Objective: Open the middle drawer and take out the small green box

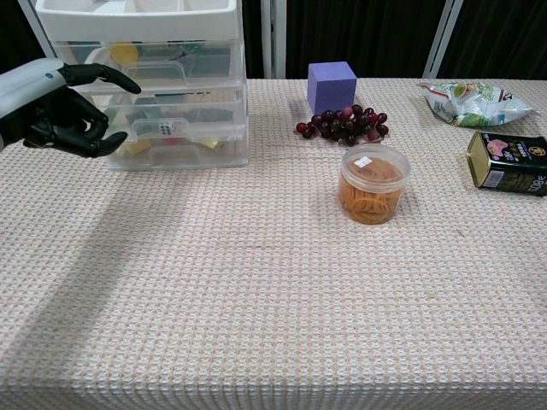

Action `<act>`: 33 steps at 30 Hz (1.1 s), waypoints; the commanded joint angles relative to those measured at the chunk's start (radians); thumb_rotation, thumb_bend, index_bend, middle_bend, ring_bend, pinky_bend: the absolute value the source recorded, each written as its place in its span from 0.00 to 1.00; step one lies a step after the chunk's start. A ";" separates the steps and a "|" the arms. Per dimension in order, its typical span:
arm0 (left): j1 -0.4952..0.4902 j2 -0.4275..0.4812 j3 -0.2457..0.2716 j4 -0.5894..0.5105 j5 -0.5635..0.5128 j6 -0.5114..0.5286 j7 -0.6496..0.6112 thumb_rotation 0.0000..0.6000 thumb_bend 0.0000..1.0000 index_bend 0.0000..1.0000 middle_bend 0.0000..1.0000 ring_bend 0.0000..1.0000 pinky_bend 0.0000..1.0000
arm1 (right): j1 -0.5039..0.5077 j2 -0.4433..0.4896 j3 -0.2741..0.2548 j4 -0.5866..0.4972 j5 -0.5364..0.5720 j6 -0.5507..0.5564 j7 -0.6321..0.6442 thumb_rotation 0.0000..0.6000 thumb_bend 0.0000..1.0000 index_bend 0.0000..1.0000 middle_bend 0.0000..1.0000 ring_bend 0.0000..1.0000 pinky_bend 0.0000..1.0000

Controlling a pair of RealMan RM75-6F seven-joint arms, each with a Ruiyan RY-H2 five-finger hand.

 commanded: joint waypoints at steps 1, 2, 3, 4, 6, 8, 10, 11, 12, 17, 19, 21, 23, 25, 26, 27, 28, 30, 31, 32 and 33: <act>-0.018 -0.016 -0.007 0.025 -0.023 -0.005 0.024 1.00 0.38 0.21 0.82 0.96 1.00 | -0.001 -0.002 0.000 0.006 0.001 0.000 0.004 1.00 0.21 0.00 0.02 0.00 0.00; -0.021 -0.018 -0.005 0.030 -0.027 -0.005 0.031 1.00 0.38 0.21 0.82 0.96 1.00 | -0.001 -0.002 0.000 0.008 0.001 0.000 0.006 1.00 0.21 0.00 0.02 0.00 0.00; -0.024 -0.020 -0.002 0.033 -0.033 -0.006 0.038 1.00 0.38 0.21 0.82 0.96 1.00 | -0.001 -0.002 0.000 0.010 0.001 0.000 0.007 1.00 0.21 0.00 0.02 0.00 0.00; -0.027 -0.018 0.000 0.033 -0.037 -0.010 0.042 1.00 0.38 0.21 0.82 0.96 1.00 | -0.001 -0.003 0.001 0.011 0.001 0.000 0.007 1.00 0.21 0.00 0.02 0.00 0.00; -0.031 -0.010 0.004 0.028 -0.048 -0.019 0.049 1.00 0.38 0.21 0.82 0.96 1.00 | 0.001 -0.002 0.001 0.008 0.001 -0.002 0.006 1.00 0.21 0.00 0.02 0.00 0.00; -0.041 0.006 0.011 0.018 -0.063 -0.044 0.057 1.00 0.37 0.22 0.83 0.96 1.00 | 0.003 -0.002 0.001 0.004 0.002 -0.008 0.002 1.00 0.21 0.00 0.02 0.00 0.00; -0.048 0.017 0.014 0.013 -0.074 -0.061 0.062 1.00 0.37 0.23 0.83 0.97 1.00 | 0.004 -0.004 0.001 0.004 0.004 -0.012 0.001 1.00 0.21 0.00 0.02 0.00 0.00; -0.052 0.021 0.016 0.010 -0.076 -0.066 0.063 1.00 0.37 0.25 0.84 0.97 1.00 | 0.005 -0.005 0.001 0.006 0.005 -0.014 0.001 1.00 0.21 0.00 0.02 0.00 0.00; -0.054 0.026 0.017 0.007 -0.077 -0.069 0.062 1.00 0.37 0.26 0.84 0.97 1.00 | 0.005 -0.006 0.001 0.008 0.006 -0.014 0.002 1.00 0.21 0.00 0.02 0.00 0.00; -0.053 0.063 0.033 -0.033 -0.050 -0.079 0.012 1.00 0.36 0.35 0.85 0.97 1.00 | 0.003 -0.007 0.002 0.008 0.005 -0.010 0.003 1.00 0.21 0.00 0.02 0.00 0.00; -0.052 0.089 0.046 -0.052 -0.038 -0.091 -0.003 1.00 0.36 0.36 0.85 0.97 1.00 | 0.003 -0.006 0.000 0.005 0.005 -0.014 0.000 1.00 0.21 0.00 0.02 0.00 0.00; -0.050 0.113 0.060 -0.071 -0.027 -0.105 -0.025 1.00 0.36 0.37 0.85 0.98 1.00 | 0.002 -0.007 -0.002 0.007 0.005 -0.014 0.000 1.00 0.21 0.00 0.02 0.00 0.00; -0.046 0.129 0.073 -0.083 -0.012 -0.110 -0.046 1.00 0.36 0.38 0.85 0.98 1.00 | 0.000 -0.010 -0.003 0.012 0.005 -0.012 0.003 1.00 0.21 0.00 0.02 0.00 0.00; -0.040 0.144 0.089 -0.095 0.012 -0.107 -0.065 1.00 0.36 0.39 0.85 0.98 1.00 | -0.003 -0.010 -0.003 0.013 0.005 -0.008 0.006 1.00 0.21 0.00 0.02 0.00 0.00; -0.037 0.149 0.096 -0.100 0.022 -0.104 -0.072 1.00 0.36 0.40 0.84 0.98 1.00 | -0.003 -0.009 -0.003 0.013 0.005 -0.007 0.006 1.00 0.21 0.00 0.02 0.00 0.00; -0.034 0.158 0.106 -0.107 0.035 -0.102 -0.080 1.00 0.36 0.40 0.84 0.98 1.00 | -0.004 -0.009 -0.003 0.011 0.005 -0.006 0.005 1.00 0.21 0.00 0.02 0.00 0.00; -0.032 0.165 0.113 -0.112 0.045 -0.101 -0.086 1.00 0.36 0.40 0.84 0.98 1.00 | -0.004 -0.008 -0.003 0.009 0.005 -0.006 0.003 1.00 0.21 0.00 0.02 0.00 0.00; -0.030 0.180 0.128 -0.124 0.059 -0.105 -0.092 1.00 0.36 0.40 0.84 0.98 1.00 | -0.004 -0.007 -0.003 0.004 0.004 -0.007 0.000 1.00 0.21 0.00 0.02 0.00 0.00; -0.031 0.187 0.135 -0.129 0.062 -0.109 -0.091 1.00 0.36 0.40 0.84 0.97 1.00 | -0.004 -0.007 -0.003 0.003 0.004 -0.006 -0.002 1.00 0.21 0.00 0.02 0.00 0.00; -0.031 0.192 0.139 -0.133 0.065 -0.111 -0.091 1.00 0.36 0.40 0.84 0.97 1.00 | -0.004 -0.008 -0.003 0.003 0.003 -0.006 -0.003 1.00 0.21 0.00 0.02 0.00 0.00; -0.031 0.194 0.144 -0.135 0.068 -0.111 -0.092 1.00 0.35 0.40 0.84 0.97 1.00 | -0.004 -0.009 -0.003 0.003 0.002 -0.006 -0.004 1.00 0.21 0.00 0.02 0.00 0.00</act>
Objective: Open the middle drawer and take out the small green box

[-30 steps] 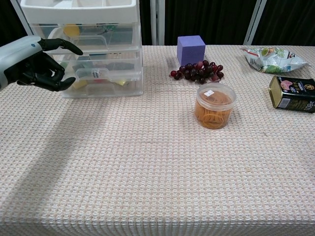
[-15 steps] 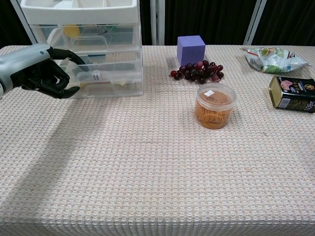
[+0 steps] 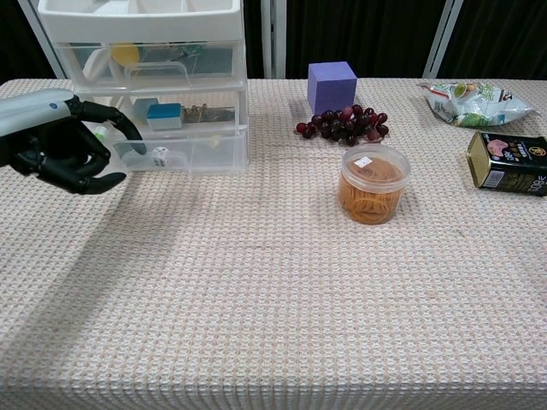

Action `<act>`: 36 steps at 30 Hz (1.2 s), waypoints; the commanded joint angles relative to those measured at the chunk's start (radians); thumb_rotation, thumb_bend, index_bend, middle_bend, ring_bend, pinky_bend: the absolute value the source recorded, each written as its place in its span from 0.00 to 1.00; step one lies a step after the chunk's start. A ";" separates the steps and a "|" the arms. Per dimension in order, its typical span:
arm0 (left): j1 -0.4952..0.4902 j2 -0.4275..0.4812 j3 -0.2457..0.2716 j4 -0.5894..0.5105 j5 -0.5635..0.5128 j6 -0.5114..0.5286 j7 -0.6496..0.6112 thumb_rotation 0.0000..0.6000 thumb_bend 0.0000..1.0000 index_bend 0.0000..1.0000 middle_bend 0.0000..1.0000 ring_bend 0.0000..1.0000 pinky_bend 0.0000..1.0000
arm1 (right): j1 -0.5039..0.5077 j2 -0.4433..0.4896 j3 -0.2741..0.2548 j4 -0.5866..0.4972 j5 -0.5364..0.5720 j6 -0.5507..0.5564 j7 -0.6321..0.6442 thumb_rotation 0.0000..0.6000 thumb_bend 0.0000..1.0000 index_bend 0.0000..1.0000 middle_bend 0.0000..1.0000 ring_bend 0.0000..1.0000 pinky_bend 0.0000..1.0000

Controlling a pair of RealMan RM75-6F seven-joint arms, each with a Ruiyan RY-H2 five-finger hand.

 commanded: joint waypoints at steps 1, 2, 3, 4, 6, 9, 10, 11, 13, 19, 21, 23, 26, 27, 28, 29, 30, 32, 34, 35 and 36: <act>0.001 0.007 0.013 -0.008 0.009 -0.003 -0.004 1.00 0.35 0.40 0.84 0.97 1.00 | 0.000 -0.002 0.000 0.001 -0.002 0.000 -0.002 1.00 0.21 0.00 0.02 0.00 0.00; 0.002 0.008 0.016 -0.010 0.011 -0.003 -0.008 1.00 0.35 0.40 0.84 0.97 1.00 | 0.000 -0.002 0.000 0.001 -0.002 0.000 -0.002 1.00 0.21 0.00 0.02 0.00 0.00; 0.002 0.008 0.018 -0.012 0.013 -0.002 -0.012 1.00 0.35 0.40 0.84 0.97 1.00 | 0.001 -0.002 0.000 0.000 -0.003 0.000 -0.003 1.00 0.21 0.00 0.02 0.00 0.00; 0.002 0.010 0.021 -0.013 0.017 -0.001 -0.016 1.00 0.35 0.40 0.84 0.97 1.00 | 0.001 -0.001 0.000 -0.002 -0.003 0.000 -0.004 1.00 0.21 0.00 0.02 0.00 0.00; 0.002 0.011 0.024 -0.014 0.021 0.002 -0.019 1.00 0.35 0.39 0.84 0.97 1.00 | 0.001 0.001 0.000 -0.004 -0.004 0.000 -0.006 1.00 0.21 0.00 0.02 0.00 0.00; 0.004 0.014 0.028 -0.015 0.034 0.017 -0.012 1.00 0.34 0.33 0.84 0.97 1.00 | 0.000 0.004 0.001 -0.009 -0.003 0.002 -0.009 1.00 0.21 0.00 0.02 0.00 0.00; 0.005 0.016 0.029 -0.016 0.040 0.023 -0.010 1.00 0.34 0.29 0.83 0.97 1.00 | -0.001 0.006 0.002 -0.009 -0.003 0.003 -0.010 1.00 0.21 0.00 0.02 0.00 0.00; 0.006 0.020 0.030 -0.018 0.044 0.027 -0.010 1.00 0.33 0.25 0.83 0.97 1.00 | -0.001 0.008 0.002 -0.010 -0.003 0.005 -0.013 1.00 0.21 0.00 0.02 0.00 0.00; 0.008 0.035 0.033 -0.030 0.057 0.036 -0.011 1.00 0.34 0.23 0.83 0.96 1.00 | -0.003 0.014 0.004 -0.011 -0.003 0.009 -0.018 1.00 0.21 0.00 0.02 0.00 0.00; 0.015 0.132 0.061 -0.089 0.125 0.062 0.040 1.00 0.33 0.23 0.82 0.95 1.00 | -0.011 0.045 0.009 -0.030 -0.010 0.033 -0.033 1.00 0.21 0.00 0.02 0.00 0.00; 0.013 0.171 0.059 -0.110 0.145 0.070 0.050 1.00 0.33 0.24 0.82 0.95 1.00 | -0.015 0.054 0.010 -0.036 -0.011 0.040 -0.038 1.00 0.21 0.00 0.02 0.00 0.00; 0.000 0.198 0.042 -0.107 0.163 0.076 0.056 1.00 0.33 0.26 0.82 0.95 1.00 | -0.016 0.061 0.011 -0.040 -0.014 0.044 -0.043 1.00 0.21 0.00 0.02 0.00 0.00; -0.036 0.220 0.008 -0.067 0.179 0.066 0.094 1.00 0.33 0.30 0.82 0.95 1.00 | -0.016 0.071 0.013 -0.049 -0.023 0.051 -0.048 1.00 0.21 0.00 0.02 0.00 0.00; -0.056 0.224 -0.008 -0.046 0.178 0.055 0.111 1.00 0.32 0.31 0.83 0.95 1.00 | -0.016 0.076 0.014 -0.055 -0.028 0.056 -0.051 1.00 0.21 0.00 0.02 0.00 0.00; -0.073 0.227 -0.018 -0.027 0.185 0.043 0.121 1.00 0.31 0.33 0.83 0.95 1.00 | -0.016 0.081 0.015 -0.059 -0.032 0.059 -0.054 1.00 0.21 0.00 0.02 0.00 0.00; -0.089 0.229 -0.027 -0.008 0.188 0.032 0.127 1.00 0.30 0.34 0.83 0.95 1.00 | -0.016 0.086 0.015 -0.064 -0.036 0.062 -0.057 1.00 0.21 0.00 0.02 0.00 0.00; -0.110 0.227 -0.038 0.019 0.194 0.019 0.139 1.00 0.29 0.35 0.83 0.95 1.00 | -0.017 0.092 0.016 -0.071 -0.040 0.067 -0.061 1.00 0.21 0.00 0.02 0.00 0.00; -0.142 0.222 -0.047 0.066 0.209 -0.004 0.155 1.00 0.26 0.38 0.84 0.95 1.00 | -0.019 0.099 0.015 -0.080 -0.045 0.071 -0.067 1.00 0.21 0.00 0.02 0.00 0.00; -0.175 0.212 -0.049 0.114 0.221 -0.034 0.176 1.00 0.23 0.39 0.84 0.95 1.00 | -0.022 0.105 0.013 -0.088 -0.047 0.074 -0.072 1.00 0.21 0.00 0.02 0.00 0.00; -0.192 0.206 -0.046 0.139 0.231 -0.049 0.184 1.00 0.22 0.40 0.84 0.95 1.00 | -0.024 0.106 0.012 -0.090 -0.046 0.074 -0.073 1.00 0.21 0.00 0.02 0.00 0.00; -0.203 0.202 -0.041 0.155 0.241 -0.060 0.190 1.00 0.20 0.41 0.84 0.95 1.00 | -0.026 0.106 0.011 -0.092 -0.045 0.075 -0.075 1.00 0.21 0.00 0.02 0.00 0.00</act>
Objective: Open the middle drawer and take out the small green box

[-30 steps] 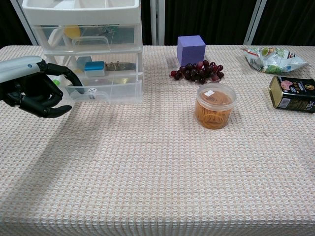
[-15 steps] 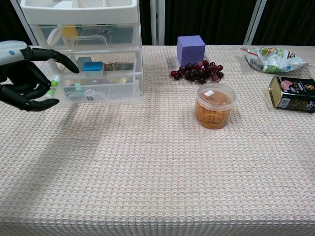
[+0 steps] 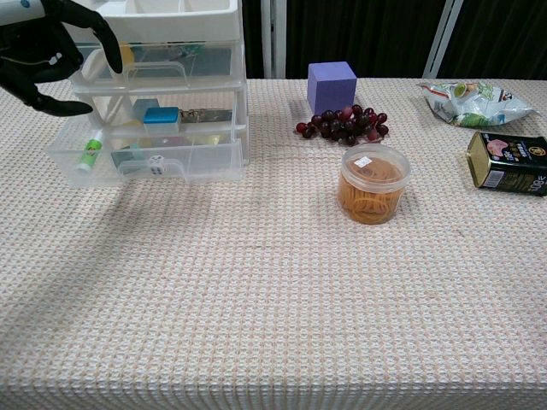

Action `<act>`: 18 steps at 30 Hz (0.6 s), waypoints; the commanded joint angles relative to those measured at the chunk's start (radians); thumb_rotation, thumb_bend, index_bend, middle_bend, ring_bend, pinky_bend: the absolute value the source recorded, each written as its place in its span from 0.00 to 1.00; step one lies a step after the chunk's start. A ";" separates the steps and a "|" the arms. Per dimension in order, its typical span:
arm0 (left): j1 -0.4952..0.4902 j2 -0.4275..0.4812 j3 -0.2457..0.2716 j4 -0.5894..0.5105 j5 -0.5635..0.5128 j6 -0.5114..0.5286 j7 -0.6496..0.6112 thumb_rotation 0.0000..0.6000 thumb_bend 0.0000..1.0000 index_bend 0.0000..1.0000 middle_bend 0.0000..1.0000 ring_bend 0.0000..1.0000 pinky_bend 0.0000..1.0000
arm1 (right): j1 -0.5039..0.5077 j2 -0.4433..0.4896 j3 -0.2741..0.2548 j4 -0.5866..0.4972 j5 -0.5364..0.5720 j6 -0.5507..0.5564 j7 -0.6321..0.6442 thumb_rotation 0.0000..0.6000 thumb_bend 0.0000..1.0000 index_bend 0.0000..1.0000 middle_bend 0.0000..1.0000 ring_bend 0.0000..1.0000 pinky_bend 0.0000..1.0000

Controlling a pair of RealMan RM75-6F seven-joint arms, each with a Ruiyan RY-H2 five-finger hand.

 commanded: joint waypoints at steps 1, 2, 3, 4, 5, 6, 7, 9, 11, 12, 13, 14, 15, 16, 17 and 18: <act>-0.063 -0.018 0.001 0.081 0.046 -0.054 0.039 1.00 0.20 0.41 0.84 0.95 1.00 | -0.005 0.001 -0.003 -0.004 0.003 0.001 -0.004 1.00 0.21 0.00 0.02 0.00 0.00; -0.071 -0.023 0.006 0.095 0.059 -0.057 0.046 1.00 0.19 0.41 0.84 0.95 1.00 | -0.006 0.001 -0.004 -0.005 0.005 0.001 -0.006 1.00 0.21 0.00 0.02 0.00 0.00; -0.081 -0.030 0.013 0.112 0.080 -0.056 0.057 1.00 0.18 0.41 0.84 0.95 1.00 | -0.009 0.000 -0.005 -0.006 0.007 0.000 -0.008 1.00 0.21 0.00 0.02 0.00 0.00; -0.087 -0.034 0.019 0.123 0.095 -0.053 0.065 1.00 0.18 0.41 0.84 0.95 1.00 | -0.010 -0.001 -0.006 -0.007 0.009 0.000 -0.009 1.00 0.21 0.00 0.02 0.00 0.00; -0.092 -0.040 0.023 0.134 0.109 -0.049 0.073 1.00 0.18 0.41 0.84 0.95 1.00 | -0.011 -0.002 -0.007 -0.008 0.011 -0.001 -0.011 1.00 0.21 0.00 0.02 0.00 0.00; -0.098 -0.046 0.030 0.147 0.127 -0.044 0.083 1.00 0.17 0.41 0.84 0.95 1.00 | -0.012 -0.004 -0.008 -0.009 0.013 -0.003 -0.014 1.00 0.21 0.00 0.02 0.00 0.00; -0.103 -0.049 0.035 0.154 0.137 -0.043 0.089 1.00 0.17 0.41 0.84 0.95 1.00 | -0.013 -0.005 -0.009 -0.010 0.014 -0.005 -0.016 1.00 0.21 0.00 0.02 0.00 0.00; -0.115 -0.054 0.046 0.168 0.157 -0.047 0.103 1.00 0.17 0.41 0.84 0.95 1.00 | -0.014 -0.009 -0.010 -0.012 0.016 -0.008 -0.020 1.00 0.21 0.00 0.02 0.00 0.00; -0.125 -0.055 0.057 0.175 0.170 -0.057 0.114 1.00 0.17 0.41 0.84 0.95 1.00 | -0.014 -0.011 -0.011 -0.013 0.017 -0.010 -0.024 1.00 0.21 0.00 0.02 0.00 0.00; -0.131 -0.057 0.063 0.178 0.174 -0.063 0.120 1.00 0.16 0.41 0.83 0.95 1.00 | -0.015 -0.013 -0.012 -0.014 0.017 -0.010 -0.026 1.00 0.21 0.00 0.02 0.00 0.00; -0.136 -0.058 0.066 0.181 0.176 -0.068 0.124 1.00 0.16 0.41 0.83 0.95 1.00 | -0.015 -0.014 -0.012 -0.014 0.017 -0.011 -0.027 1.00 0.21 0.00 0.02 0.00 0.00; -0.140 -0.061 0.068 0.184 0.175 -0.073 0.129 1.00 0.16 0.41 0.83 0.95 1.00 | -0.015 -0.016 -0.012 -0.015 0.018 -0.012 -0.029 1.00 0.21 0.00 0.02 0.00 0.00; -0.145 -0.065 0.070 0.189 0.173 -0.079 0.135 1.00 0.16 0.41 0.83 0.95 1.00 | -0.015 -0.018 -0.013 -0.015 0.018 -0.014 -0.031 1.00 0.21 0.00 0.02 0.00 0.00; -0.148 -0.068 0.071 0.193 0.170 -0.084 0.140 1.00 0.15 0.41 0.83 0.95 1.00 | -0.015 -0.019 -0.014 -0.015 0.019 -0.016 -0.032 1.00 0.21 0.00 0.02 0.00 0.00; -0.153 -0.071 0.074 0.199 0.166 -0.094 0.146 1.00 0.15 0.41 0.83 0.95 1.00 | -0.016 -0.021 -0.014 -0.015 0.020 -0.017 -0.033 1.00 0.21 0.00 0.02 0.00 0.00; -0.157 -0.071 0.077 0.201 0.162 -0.102 0.150 1.00 0.15 0.41 0.83 0.95 1.00 | -0.016 -0.022 -0.015 -0.014 0.021 -0.018 -0.033 1.00 0.21 0.00 0.02 0.00 0.00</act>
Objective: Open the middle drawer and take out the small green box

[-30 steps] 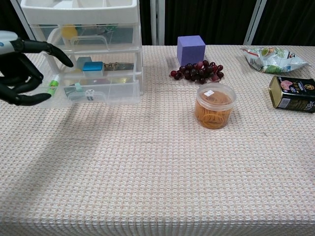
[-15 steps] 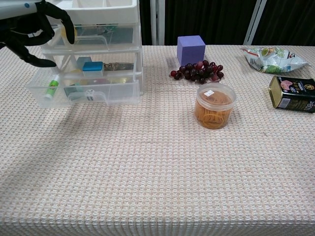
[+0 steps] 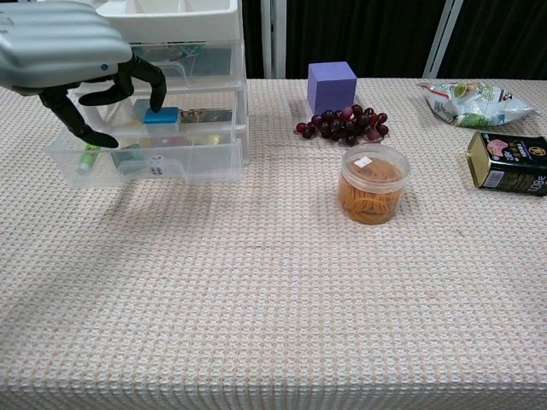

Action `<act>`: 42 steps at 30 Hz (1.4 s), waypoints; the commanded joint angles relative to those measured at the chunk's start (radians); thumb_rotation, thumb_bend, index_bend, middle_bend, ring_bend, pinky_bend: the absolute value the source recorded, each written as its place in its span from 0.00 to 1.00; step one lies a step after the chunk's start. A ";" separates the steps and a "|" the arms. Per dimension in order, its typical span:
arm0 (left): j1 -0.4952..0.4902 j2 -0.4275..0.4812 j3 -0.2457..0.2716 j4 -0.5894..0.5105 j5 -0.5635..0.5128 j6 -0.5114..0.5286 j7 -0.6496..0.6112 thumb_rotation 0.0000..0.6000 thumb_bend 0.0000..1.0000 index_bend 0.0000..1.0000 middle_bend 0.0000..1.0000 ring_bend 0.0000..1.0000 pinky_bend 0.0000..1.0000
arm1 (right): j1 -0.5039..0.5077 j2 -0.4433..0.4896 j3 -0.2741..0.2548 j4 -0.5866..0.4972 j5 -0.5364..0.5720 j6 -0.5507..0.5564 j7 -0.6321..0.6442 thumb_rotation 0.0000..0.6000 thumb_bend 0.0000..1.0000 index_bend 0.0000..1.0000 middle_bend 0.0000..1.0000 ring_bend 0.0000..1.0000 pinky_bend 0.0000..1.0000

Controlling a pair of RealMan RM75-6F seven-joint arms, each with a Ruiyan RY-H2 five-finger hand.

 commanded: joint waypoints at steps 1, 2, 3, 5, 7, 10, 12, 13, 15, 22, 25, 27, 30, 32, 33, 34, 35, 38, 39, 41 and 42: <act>-0.012 -0.005 0.009 0.008 -0.012 -0.025 0.012 1.00 0.15 0.41 0.83 0.95 1.00 | -0.001 -0.003 -0.001 0.001 0.003 -0.003 -0.001 1.00 0.21 0.00 0.02 0.00 0.00; -0.016 -0.004 0.012 0.009 -0.016 -0.034 0.020 1.00 0.15 0.41 0.83 0.95 1.00 | -0.002 -0.004 -0.001 0.002 0.006 -0.004 0.000 1.00 0.21 0.00 0.02 0.00 0.00; -0.019 -0.002 0.015 0.011 -0.018 -0.041 0.029 1.00 0.15 0.41 0.83 0.94 1.00 | -0.003 -0.005 -0.001 0.003 0.008 -0.004 0.000 1.00 0.21 0.00 0.02 0.00 0.00; -0.024 0.002 0.019 0.010 -0.026 -0.055 0.050 1.00 0.15 0.40 0.82 0.94 1.00 | -0.004 -0.007 -0.001 0.004 0.010 -0.005 0.001 1.00 0.21 0.00 0.02 0.00 0.00; -0.029 0.005 0.021 0.007 -0.039 -0.068 0.065 1.00 0.15 0.39 0.82 0.94 1.00 | -0.004 -0.009 -0.001 0.006 0.011 -0.006 0.002 1.00 0.21 0.00 0.02 0.00 0.00; -0.036 0.009 0.022 0.003 -0.056 -0.084 0.079 1.00 0.14 0.38 0.82 0.94 1.00 | -0.003 -0.013 -0.001 0.009 0.013 -0.010 0.003 1.00 0.21 0.00 0.02 0.00 0.00; -0.042 0.012 0.022 -0.003 -0.068 -0.095 0.082 1.00 0.14 0.38 0.82 0.94 1.00 | -0.004 -0.015 -0.001 0.011 0.014 -0.011 0.004 1.00 0.21 0.00 0.02 0.00 0.00; -0.045 0.015 0.022 -0.007 -0.072 -0.099 0.080 1.00 0.13 0.37 0.81 0.94 1.00 | -0.004 -0.015 -0.001 0.012 0.015 -0.011 0.005 1.00 0.21 0.00 0.02 0.00 0.00; -0.051 0.022 0.019 -0.015 -0.083 -0.106 0.078 1.00 0.11 0.37 0.81 0.94 1.00 | -0.006 -0.016 0.000 0.015 0.017 -0.011 0.007 1.00 0.21 0.00 0.02 0.00 0.00; -0.078 0.056 0.008 -0.044 -0.108 -0.133 0.100 1.00 0.09 0.36 0.81 0.94 1.00 | -0.008 -0.020 0.002 0.024 0.025 -0.013 0.013 1.00 0.21 0.00 0.02 0.00 0.00; -0.089 0.077 0.007 -0.064 -0.129 -0.157 0.104 1.00 0.09 0.36 0.81 0.94 1.00 | -0.006 -0.022 0.003 0.029 0.029 -0.017 0.016 1.00 0.21 0.00 0.02 0.00 0.00; -0.097 0.093 0.011 -0.083 -0.152 -0.187 0.109 1.00 0.09 0.36 0.81 0.94 1.00 | -0.006 -0.024 0.003 0.033 0.031 -0.020 0.020 1.00 0.21 0.00 0.02 0.00 0.00; -0.110 0.104 0.018 -0.105 -0.177 -0.226 0.110 1.00 0.09 0.35 0.80 0.93 1.00 | -0.005 -0.028 0.003 0.039 0.033 -0.024 0.023 1.00 0.21 0.00 0.02 0.00 0.00; -0.117 0.101 0.021 -0.104 -0.183 -0.234 0.117 1.00 0.09 0.34 0.80 0.93 1.00 | -0.004 -0.029 0.003 0.043 0.034 -0.026 0.025 1.00 0.21 0.00 0.02 0.00 0.00; -0.121 0.097 0.021 -0.103 -0.190 -0.239 0.120 1.00 0.09 0.34 0.80 0.93 1.00 | -0.004 -0.030 0.004 0.045 0.036 -0.028 0.026 1.00 0.21 0.00 0.02 0.00 0.00; -0.124 0.095 0.021 -0.102 -0.197 -0.245 0.120 1.00 0.09 0.34 0.80 0.93 1.00 | -0.004 -0.031 0.004 0.046 0.037 -0.028 0.026 1.00 0.21 0.00 0.02 0.00 0.00; -0.128 0.093 0.021 -0.101 -0.204 -0.251 0.121 1.00 0.09 0.34 0.80 0.93 1.00 | -0.004 -0.032 0.004 0.047 0.037 -0.029 0.026 1.00 0.21 0.00 0.02 0.00 0.00; -0.142 0.085 0.020 -0.096 -0.215 -0.263 0.133 1.00 0.07 0.34 0.80 0.93 1.00 | -0.005 -0.033 0.004 0.050 0.039 -0.028 0.027 1.00 0.21 0.00 0.02 0.00 0.00; -0.146 0.080 0.020 -0.093 -0.217 -0.266 0.134 1.00 0.07 0.34 0.80 0.93 1.00 | -0.006 -0.033 0.004 0.051 0.041 -0.028 0.028 1.00 0.21 0.00 0.02 0.00 0.00; -0.153 0.074 0.021 -0.089 -0.221 -0.272 0.130 1.00 0.07 0.34 0.80 0.93 1.00 | -0.008 -0.034 0.004 0.053 0.043 -0.028 0.029 1.00 0.21 0.00 0.02 0.00 0.00; -0.158 0.070 0.022 -0.087 -0.222 -0.277 0.124 1.00 0.07 0.34 0.80 0.93 1.00 | -0.008 -0.034 0.004 0.054 0.043 -0.028 0.030 1.00 0.21 0.00 0.02 0.00 0.00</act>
